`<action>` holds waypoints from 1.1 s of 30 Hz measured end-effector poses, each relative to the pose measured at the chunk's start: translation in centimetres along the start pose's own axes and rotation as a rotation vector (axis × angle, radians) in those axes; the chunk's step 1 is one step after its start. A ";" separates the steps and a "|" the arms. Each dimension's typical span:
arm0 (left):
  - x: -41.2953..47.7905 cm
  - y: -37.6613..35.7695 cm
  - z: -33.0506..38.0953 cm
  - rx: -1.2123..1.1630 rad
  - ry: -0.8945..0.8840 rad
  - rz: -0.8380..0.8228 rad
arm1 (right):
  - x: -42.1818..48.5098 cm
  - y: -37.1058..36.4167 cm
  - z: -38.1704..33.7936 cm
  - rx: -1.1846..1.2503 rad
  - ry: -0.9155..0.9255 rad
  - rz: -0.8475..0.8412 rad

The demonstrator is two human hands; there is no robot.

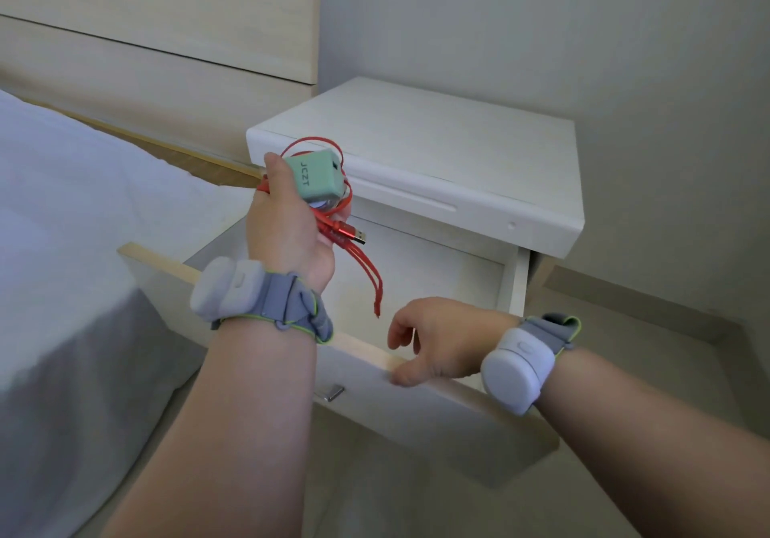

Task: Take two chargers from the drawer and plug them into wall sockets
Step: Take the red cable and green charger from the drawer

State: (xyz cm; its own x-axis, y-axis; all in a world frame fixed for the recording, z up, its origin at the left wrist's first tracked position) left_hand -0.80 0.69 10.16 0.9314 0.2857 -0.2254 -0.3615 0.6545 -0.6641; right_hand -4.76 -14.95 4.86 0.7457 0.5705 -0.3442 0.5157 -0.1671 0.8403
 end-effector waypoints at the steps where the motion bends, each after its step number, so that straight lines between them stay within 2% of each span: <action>1: -0.2 -0.1 0.1 -0.008 -0.009 -0.017 | -0.1 0.3 0.3 -0.008 -0.014 0.033; 10: -1.2 -1.0 0.0 -0.027 -0.008 -0.077 | 0.3 2.9 2.9 -0.095 -0.209 0.313; 16: -1.0 -0.9 1.1 -0.099 -0.055 -0.088 | 1.2 3.4 4.6 -0.280 -0.330 0.500; 22: -0.6 -0.2 1.3 -0.075 -0.086 -0.068 | 1.3 3.4 6.4 -0.538 -0.316 0.705; 31: 0.7 0.1 -4.4 0.308 -0.112 -0.019 | 3.3 5.0 9.1 -0.570 -0.424 0.630; 33: 1.0 0.0 -5.1 0.329 -0.107 -0.018 | 3.7 5.3 9.6 -0.592 -0.428 0.646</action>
State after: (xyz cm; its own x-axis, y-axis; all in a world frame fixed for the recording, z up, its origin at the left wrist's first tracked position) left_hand 0.38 -2.62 6.28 0.9343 0.3327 -0.1280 -0.3556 0.8457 -0.3980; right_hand 4.77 -21.39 4.01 0.9608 0.1512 0.2323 -0.2548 0.1524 0.9549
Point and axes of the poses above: each hand's wrist, its own x-axis towards the middle knuckle, its own y-axis out of the back of the hand, z = x × y, the point moved 1 cm from there along x, towards the middle knuckle, and after that the axes turned 8 degrees about y, right-handed, at the moved point
